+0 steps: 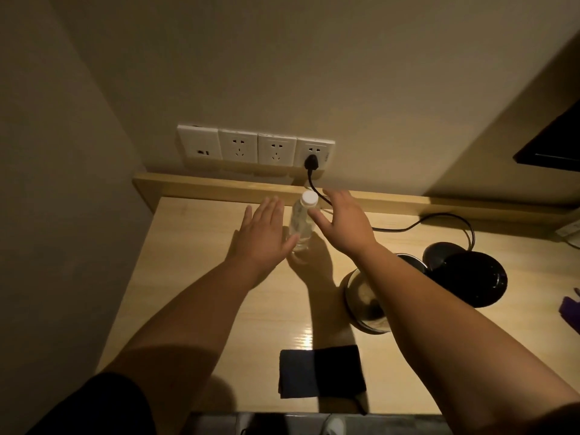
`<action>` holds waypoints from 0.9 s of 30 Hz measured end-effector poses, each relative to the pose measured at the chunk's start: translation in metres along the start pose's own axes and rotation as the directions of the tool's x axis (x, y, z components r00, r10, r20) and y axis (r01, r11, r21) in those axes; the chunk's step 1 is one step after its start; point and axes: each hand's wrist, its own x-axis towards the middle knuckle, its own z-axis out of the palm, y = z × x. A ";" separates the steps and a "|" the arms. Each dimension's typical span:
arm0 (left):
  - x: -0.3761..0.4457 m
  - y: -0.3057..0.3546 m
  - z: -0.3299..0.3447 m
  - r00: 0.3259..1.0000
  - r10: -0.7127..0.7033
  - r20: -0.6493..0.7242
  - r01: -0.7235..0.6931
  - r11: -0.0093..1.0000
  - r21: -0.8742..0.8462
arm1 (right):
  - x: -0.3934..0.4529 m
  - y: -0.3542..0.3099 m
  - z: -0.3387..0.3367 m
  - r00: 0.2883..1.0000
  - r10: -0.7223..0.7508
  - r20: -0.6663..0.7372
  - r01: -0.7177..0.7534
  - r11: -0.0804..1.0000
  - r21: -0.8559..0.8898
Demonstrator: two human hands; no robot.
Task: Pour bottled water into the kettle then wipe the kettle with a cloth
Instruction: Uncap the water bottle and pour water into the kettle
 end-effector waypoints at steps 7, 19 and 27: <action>0.028 0.018 0.014 0.990 -0.107 0.087 0.132 0.920 -0.368 | 0.019 -0.002 0.000 0.996 0.008 0.093 -0.042 0.931 0.364; 0.027 0.031 0.009 0.977 -0.164 0.134 0.209 0.644 -0.736 | 0.028 0.000 -0.016 0.975 -0.025 0.219 -0.125 0.759 0.640; 0.004 0.042 -0.047 0.987 -0.030 0.160 0.145 0.605 -0.783 | 0.021 -0.025 -0.068 0.953 -0.152 0.262 -0.098 0.663 0.742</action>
